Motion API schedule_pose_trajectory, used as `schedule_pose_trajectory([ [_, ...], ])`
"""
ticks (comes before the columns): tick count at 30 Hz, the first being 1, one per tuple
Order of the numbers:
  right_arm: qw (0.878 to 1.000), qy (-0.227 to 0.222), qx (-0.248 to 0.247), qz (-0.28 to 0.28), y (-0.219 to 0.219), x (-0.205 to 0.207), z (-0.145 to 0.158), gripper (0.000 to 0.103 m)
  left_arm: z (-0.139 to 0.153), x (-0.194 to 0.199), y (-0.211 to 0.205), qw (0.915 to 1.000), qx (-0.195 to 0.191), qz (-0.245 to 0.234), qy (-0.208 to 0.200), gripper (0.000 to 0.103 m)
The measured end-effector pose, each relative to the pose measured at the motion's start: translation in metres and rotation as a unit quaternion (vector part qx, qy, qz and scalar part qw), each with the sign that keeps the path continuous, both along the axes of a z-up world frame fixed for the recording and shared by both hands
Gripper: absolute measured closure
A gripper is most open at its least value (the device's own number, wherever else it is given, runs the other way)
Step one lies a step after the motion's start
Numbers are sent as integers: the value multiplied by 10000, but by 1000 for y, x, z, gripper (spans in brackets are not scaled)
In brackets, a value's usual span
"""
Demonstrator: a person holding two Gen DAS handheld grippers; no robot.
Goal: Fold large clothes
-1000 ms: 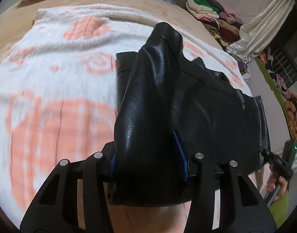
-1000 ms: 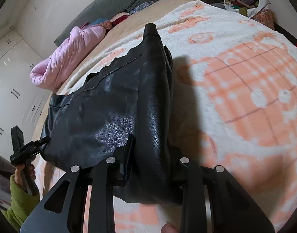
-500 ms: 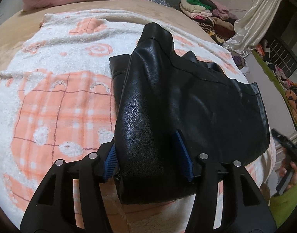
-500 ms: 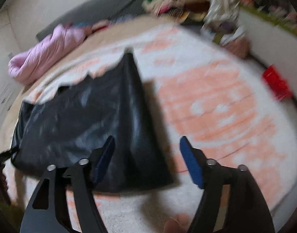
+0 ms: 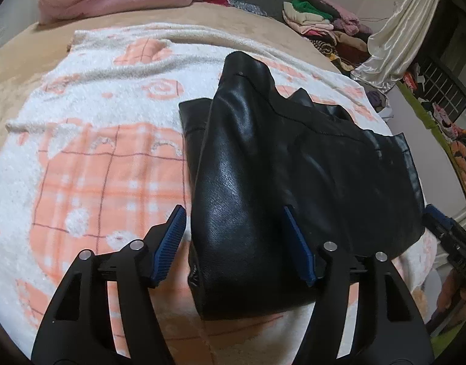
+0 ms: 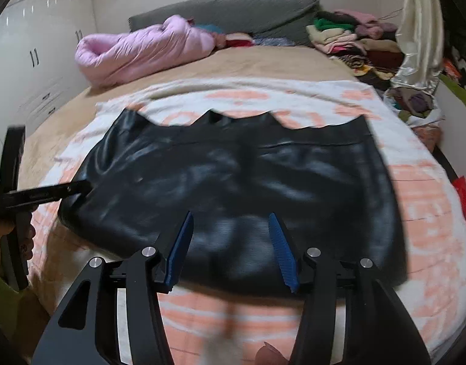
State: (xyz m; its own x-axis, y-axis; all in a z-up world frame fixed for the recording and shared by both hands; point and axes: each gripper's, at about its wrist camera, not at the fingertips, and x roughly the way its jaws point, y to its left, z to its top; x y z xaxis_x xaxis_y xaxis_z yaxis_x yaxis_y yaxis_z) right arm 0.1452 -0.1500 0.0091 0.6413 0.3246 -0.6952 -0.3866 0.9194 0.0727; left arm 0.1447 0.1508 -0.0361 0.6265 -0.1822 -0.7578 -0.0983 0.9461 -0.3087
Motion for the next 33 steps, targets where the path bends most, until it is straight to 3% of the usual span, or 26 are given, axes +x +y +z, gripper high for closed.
schedule_pose_trajectory([
  [6,9959,844,-254,-178,30,23,-47,55,-1,9,5,10000,-43,13,13,36],
  [14,9964,834,-14,-147,26,30,-59,55,-12,42,13,9988,-387,-9,286,34],
  [16,9961,873,-4,-137,24,31,-59,55,-18,53,18,9974,-618,-13,378,38],
  [17,9958,905,9,-131,23,32,-57,55,-22,58,20,9962,-770,-53,414,47],
  [19,9958,902,97,-114,22,35,-44,57,-26,63,22,9950,-879,-56,466,53],
  [23,9988,375,254,-202,22,44,-8,62,-21,61,22,9949,-930,-87,392,66],
  [28,9991,251,106,-339,42,99,10,64,-19,59,24,9945,-995,-86,318,68],
  [33,9953,775,68,-582,57,171,-10,65,-15,58,27,9948,-976,-126,253,72],
])
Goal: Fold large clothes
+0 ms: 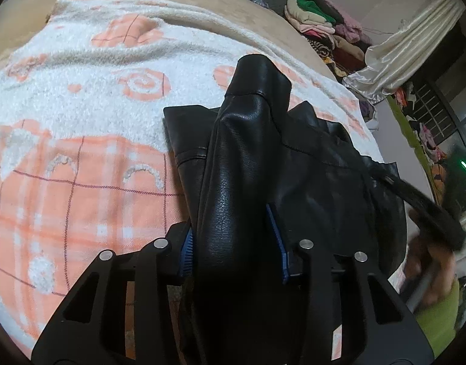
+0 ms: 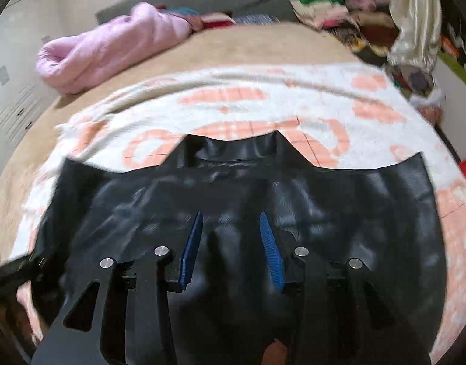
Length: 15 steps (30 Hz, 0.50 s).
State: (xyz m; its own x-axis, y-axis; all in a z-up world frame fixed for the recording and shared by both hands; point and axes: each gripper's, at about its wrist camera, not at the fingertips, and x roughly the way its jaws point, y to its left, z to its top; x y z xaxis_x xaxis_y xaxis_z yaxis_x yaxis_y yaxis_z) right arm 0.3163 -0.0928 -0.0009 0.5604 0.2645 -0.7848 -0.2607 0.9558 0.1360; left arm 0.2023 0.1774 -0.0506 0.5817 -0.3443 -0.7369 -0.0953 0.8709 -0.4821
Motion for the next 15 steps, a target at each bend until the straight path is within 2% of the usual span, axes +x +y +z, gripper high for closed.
schedule_pose_trajectory([
  [3,9981,614,36,-28,-1,21,-36,65,5,-1,1,9999,-53,-31,-88,74],
  [5,9986,520,-89,-7,2,19,-47,65,8,-1,1,9999,-54,-35,-146,74],
  [10,9990,436,-64,14,-1,12,-32,67,8,1,1,9999,-113,-28,-124,74],
  [15,9991,-207,45,359,-1,-49,3,67,8,0,2,9998,-161,-26,-122,74],
])
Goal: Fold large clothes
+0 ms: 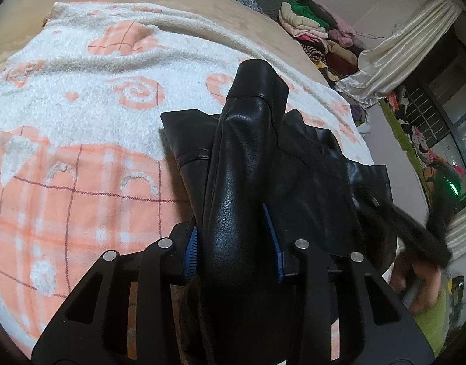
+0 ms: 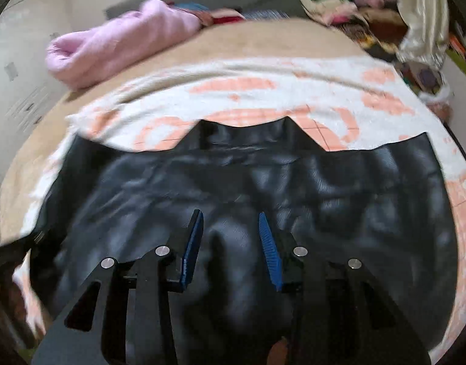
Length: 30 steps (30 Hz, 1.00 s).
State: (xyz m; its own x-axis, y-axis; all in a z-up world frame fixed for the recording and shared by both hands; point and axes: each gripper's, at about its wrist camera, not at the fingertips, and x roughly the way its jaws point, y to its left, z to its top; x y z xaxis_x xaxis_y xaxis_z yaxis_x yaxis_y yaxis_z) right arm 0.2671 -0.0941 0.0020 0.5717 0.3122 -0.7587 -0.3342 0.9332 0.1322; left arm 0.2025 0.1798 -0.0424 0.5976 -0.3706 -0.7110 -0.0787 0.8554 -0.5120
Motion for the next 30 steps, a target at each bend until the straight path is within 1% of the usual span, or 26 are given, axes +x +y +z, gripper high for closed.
schedule_pose_trajectory([
  [2,9999,-22,61,87,-1,-25,-1,67,1,0,-2,10000,51,-3,-13,74],
  [3,9999,89,93,14,-4,-35,-7,67,1,-1,-2,10000,50,0,-20,74],
  [5,9992,386,105,-50,-5,-39,-21,66,1,0,-3,10000,48,-5,-34,74],
  [6,9987,488,128,-77,-6,-40,-30,66,1,0,-3,10000,30,-11,-39,74],
  [7,9985,499,201,-141,-7,-39,-40,66,0,0,-2,10000,17,-17,-43,74],
  [9,9991,380,140,-142,-3,-41,-47,66,1,1,-3,9999,78,-38,-55,74],
  [11,9999,114,-38,-14,2,-49,-37,64,0,2,-3,10000,71,-36,-21,74],
  [12,9999,-45,-63,65,5,-55,-30,57,0,3,-2,10000,55,-35,-9,74],
  [13,9992,-254,46,304,9,-67,-21,50,-1,3,-1,10000,37,-42,-6,74],
  [14,9976,-403,128,542,15,-77,-15,38,0,3,-1,10000,38,-62,1,74],
  [15,9953,-547,148,783,23,-90,-9,31,0,4,-1,10000,36,-73,0,74],
  [17,9876,-856,41,1314,44,-116,-3,24,1,4,-1,10000,36,-91,-7,74],
  [18,9824,-995,-57,1577,56,-129,-3,20,1,4,-1,10000,28,-93,-5,74],
  [20,9700,-1282,-433,2018,81,-153,-7,16,0,4,0,9999,36,-105,-4,74],
  [21,9645,-1413,-655,2133,91,-160,-11,16,0,4,0,9999,43,-111,-2,74],
  [22,9561,-1566,-1021,2256,105,-168,-18,16,-1,3,0,9999,48,-118,-4,74],
  [23,9511,-1642,-1235,2304,112,-172,-23,16,-1,4,0,9999,59,-130,-3,74],
  [25,9427,-1746,-1485,2425,122,-179,-33,16,-1,3,0,9999,68,-145,-4,74],
  [30,9308,-1996,-1818,2466,139,-186,-50,16,0,5,0,9997,118,-225,9,74],
])
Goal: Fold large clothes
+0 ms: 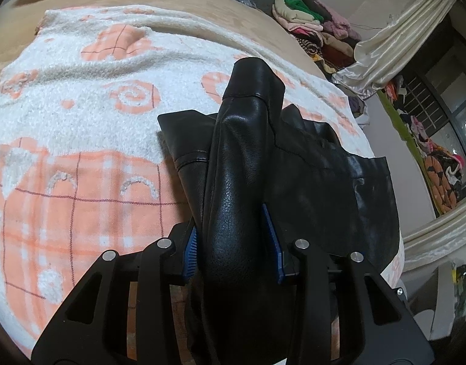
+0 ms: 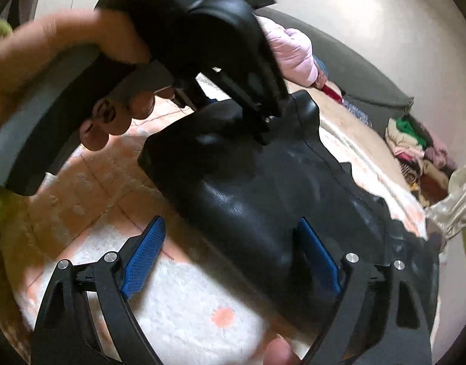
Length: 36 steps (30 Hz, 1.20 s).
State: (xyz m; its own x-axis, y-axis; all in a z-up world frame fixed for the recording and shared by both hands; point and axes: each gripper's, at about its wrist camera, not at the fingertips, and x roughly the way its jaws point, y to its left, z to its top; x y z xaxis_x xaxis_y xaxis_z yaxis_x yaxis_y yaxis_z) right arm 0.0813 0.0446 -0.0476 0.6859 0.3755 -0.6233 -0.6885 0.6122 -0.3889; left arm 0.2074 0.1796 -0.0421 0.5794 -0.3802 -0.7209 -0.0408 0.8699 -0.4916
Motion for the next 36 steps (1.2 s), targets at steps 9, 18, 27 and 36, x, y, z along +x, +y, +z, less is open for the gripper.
schedule_pose_trajectory([
  [9,9983,-546,-204,-26,21,-1,-7,17,-1,1,1,10000,-3,0,0,72],
  [18,9972,-698,23,258,16,-15,-3,68,-3,4,8,9996,227,152,28,44],
  [27,9974,-535,425,217,2,-5,11,74,-15,9,15,9996,-49,161,243,37],
  [36,9972,-449,569,202,-6,3,21,78,-10,4,5,9989,-429,26,192,74],
])
